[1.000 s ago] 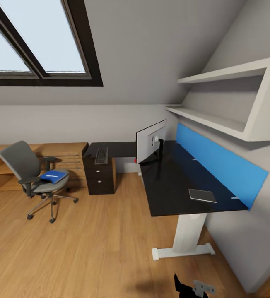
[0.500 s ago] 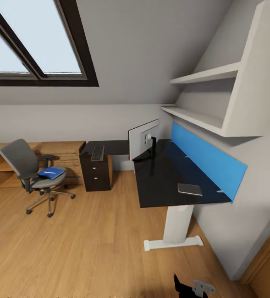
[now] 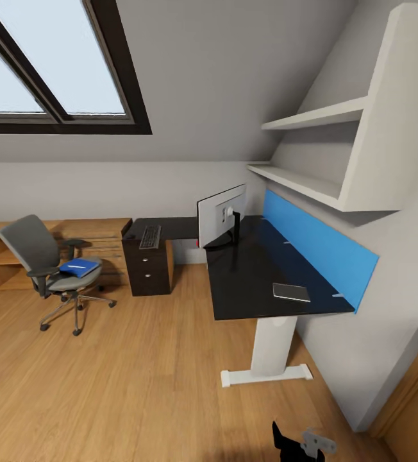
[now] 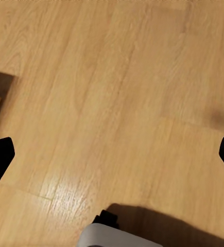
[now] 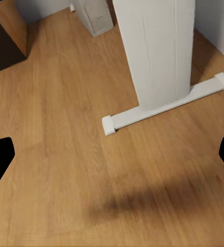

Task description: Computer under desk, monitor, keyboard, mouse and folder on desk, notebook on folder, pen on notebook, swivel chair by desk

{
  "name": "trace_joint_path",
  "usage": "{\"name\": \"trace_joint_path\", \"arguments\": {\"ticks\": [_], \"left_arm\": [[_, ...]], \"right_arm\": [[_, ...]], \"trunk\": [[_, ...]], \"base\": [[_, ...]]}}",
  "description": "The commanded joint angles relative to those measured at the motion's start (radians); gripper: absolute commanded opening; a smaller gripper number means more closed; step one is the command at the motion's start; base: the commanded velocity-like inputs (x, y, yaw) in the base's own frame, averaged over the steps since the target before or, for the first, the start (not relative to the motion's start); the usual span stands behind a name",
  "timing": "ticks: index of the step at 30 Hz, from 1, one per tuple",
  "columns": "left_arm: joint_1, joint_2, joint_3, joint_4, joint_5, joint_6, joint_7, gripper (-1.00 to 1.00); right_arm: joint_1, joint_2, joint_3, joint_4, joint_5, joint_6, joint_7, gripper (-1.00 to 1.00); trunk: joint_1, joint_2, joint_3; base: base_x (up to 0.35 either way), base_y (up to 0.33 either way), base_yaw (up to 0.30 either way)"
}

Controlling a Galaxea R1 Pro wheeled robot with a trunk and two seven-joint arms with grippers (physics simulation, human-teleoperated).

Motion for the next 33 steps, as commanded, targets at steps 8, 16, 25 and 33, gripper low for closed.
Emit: {"name": "trace_joint_path", "arguments": {"ticks": [8,16,25,33], "left_arm": [[-0.001,0.005,-0.007,-0.001,0.010,-0.006,0.006,1.00],[-0.001,0.007,-0.007,-0.001,0.010,-0.006,0.006,1.00],[-0.001,0.011,-0.007,-0.001,0.008,-0.008,0.006,1.00],[-0.001,0.018,-0.007,-0.002,0.007,-0.012,0.006,1.00]], "right_arm": [[-0.006,-0.050,-0.010,-0.243,-0.009,0.100,-0.060,1.00],[-0.039,-0.069,-0.008,-0.608,0.009,0.416,-0.250,1.00],[-0.336,-0.104,0.012,-0.600,0.101,0.776,-0.316,1.00],[-0.574,-0.045,0.066,-0.303,0.341,0.812,-0.325,1.00]], "trunk": [[0.001,-0.002,-0.002],[0.001,-0.002,-0.002],[0.001,-0.002,-0.002],[0.001,-0.002,-0.002]], "base": [[0.000,0.000,0.000],[0.000,0.000,0.000],[0.000,0.000,0.000],[0.000,0.000,0.000]]}}
